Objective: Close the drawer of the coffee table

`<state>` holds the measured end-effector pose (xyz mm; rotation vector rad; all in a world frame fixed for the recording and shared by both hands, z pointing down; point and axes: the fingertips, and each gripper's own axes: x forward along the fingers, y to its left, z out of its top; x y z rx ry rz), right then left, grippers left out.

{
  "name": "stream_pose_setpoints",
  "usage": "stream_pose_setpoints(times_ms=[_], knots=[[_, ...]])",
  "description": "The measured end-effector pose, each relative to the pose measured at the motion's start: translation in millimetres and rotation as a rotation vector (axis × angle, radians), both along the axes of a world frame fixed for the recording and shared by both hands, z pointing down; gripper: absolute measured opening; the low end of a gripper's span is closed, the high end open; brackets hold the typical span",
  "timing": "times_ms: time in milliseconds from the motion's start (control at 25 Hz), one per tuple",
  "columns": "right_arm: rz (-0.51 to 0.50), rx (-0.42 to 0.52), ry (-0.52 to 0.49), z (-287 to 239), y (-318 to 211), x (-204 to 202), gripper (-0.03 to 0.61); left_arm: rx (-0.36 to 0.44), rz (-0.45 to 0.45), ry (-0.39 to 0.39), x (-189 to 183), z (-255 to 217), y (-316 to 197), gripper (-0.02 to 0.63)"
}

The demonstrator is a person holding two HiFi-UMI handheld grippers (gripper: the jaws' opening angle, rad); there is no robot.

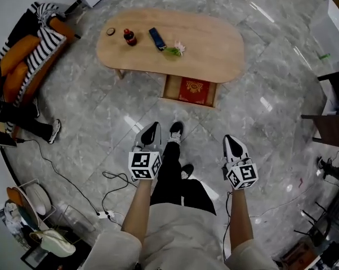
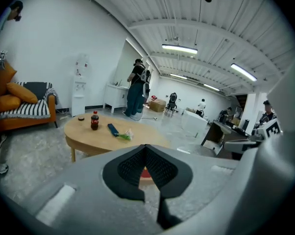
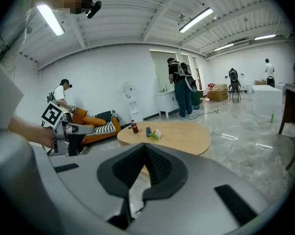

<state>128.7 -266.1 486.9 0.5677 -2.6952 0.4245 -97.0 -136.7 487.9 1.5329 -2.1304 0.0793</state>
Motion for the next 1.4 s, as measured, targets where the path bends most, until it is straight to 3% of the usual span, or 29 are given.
stream_pose_setpoints(times_ms=[200, 400, 680, 840, 1040, 1200, 1400], knots=[[0.01, 0.0, 0.002, 73.3, -36.0, -21.9, 0.015, -0.015, -0.05, 0.007, -33.4, 78.9, -24.6, 0.009], [0.022, 0.051, -0.043, 158.7, -68.8, -20.4, 0.017, 0.005, -0.044, -0.024, -43.0, 162.8, -50.0, 0.009], [-0.103, 0.179, -0.111, 276.0, -88.6, -20.2, 0.018, -0.012, -0.014, -0.111, -49.2, 301.5, -56.5, 0.009], [-0.123, 0.25, -0.123, 336.8, -106.1, -11.1, 0.018, 0.043, -0.021, -0.123, -58.9, 365.4, -68.3, 0.009], [-0.146, 0.363, -0.121, 365.4, -112.3, -8.8, 0.077, 0.134, -0.026, -0.162, -65.9, 405.7, -79.4, 0.009], [-0.144, 0.452, -0.139, 363.1, -113.7, -6.5, 0.129, 0.188, -0.023, -0.212, -68.5, 405.1, -88.5, 0.009], [-0.109, 0.432, -0.107, 383.6, -130.3, 2.6, 0.152, 0.213, 0.001, -0.232, -62.2, 395.5, -97.1, 0.009]])
